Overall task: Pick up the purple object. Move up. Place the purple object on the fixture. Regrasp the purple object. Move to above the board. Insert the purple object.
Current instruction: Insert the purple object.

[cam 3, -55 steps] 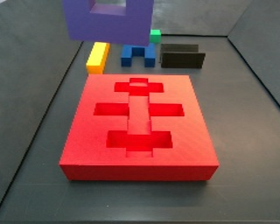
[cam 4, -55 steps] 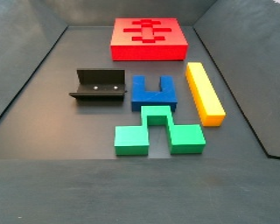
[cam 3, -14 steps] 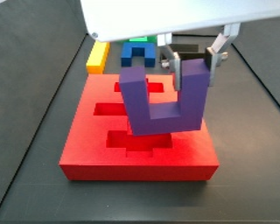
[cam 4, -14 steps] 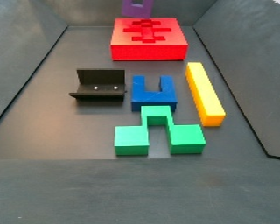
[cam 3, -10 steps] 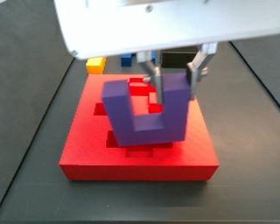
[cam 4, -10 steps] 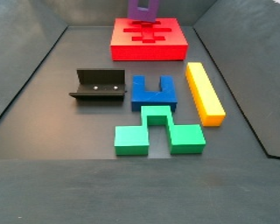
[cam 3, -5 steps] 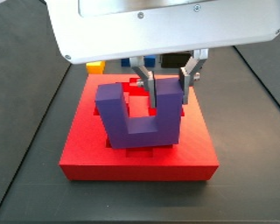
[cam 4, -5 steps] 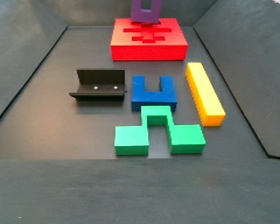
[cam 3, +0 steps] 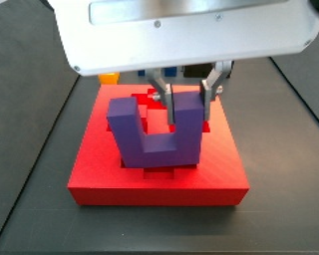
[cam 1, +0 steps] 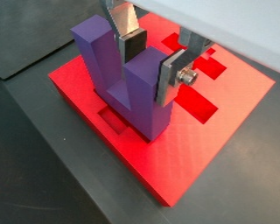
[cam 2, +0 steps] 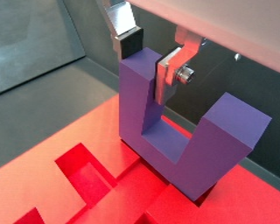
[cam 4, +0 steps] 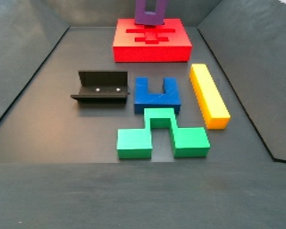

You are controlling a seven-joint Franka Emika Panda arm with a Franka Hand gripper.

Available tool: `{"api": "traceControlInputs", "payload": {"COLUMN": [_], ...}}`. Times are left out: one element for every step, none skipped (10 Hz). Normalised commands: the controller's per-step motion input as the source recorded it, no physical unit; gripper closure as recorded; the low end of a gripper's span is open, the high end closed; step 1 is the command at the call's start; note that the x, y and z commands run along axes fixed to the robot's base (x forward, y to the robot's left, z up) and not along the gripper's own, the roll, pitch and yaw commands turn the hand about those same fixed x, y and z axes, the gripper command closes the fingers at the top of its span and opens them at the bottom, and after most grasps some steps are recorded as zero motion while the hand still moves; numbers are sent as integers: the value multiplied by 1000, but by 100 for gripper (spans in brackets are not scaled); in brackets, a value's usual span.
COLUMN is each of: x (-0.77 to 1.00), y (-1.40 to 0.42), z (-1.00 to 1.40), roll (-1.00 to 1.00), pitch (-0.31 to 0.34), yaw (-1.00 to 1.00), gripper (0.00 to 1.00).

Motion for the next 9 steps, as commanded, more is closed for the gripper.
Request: {"api": "traceControlInputs", "payload": {"x": [0, 0, -51, -143, -77, 0, 26, 214, 194], "y": [0, 0, -94, -146, -154, -97, -23, 0, 0], "z": [-37, -43, -43, -57, -134, -209, -229, -294, -354], "roll": [136, 97, 76, 59, 14, 0, 16, 71, 99], "pitch": [-3, 0, 0, 0, 24, 64, 53, 63, 51], "yaw": [0, 0, -49, -217, -303, -280, -197, -89, -46], "gripper": [100, 100, 100, 100, 100, 100, 100, 100, 100]}}
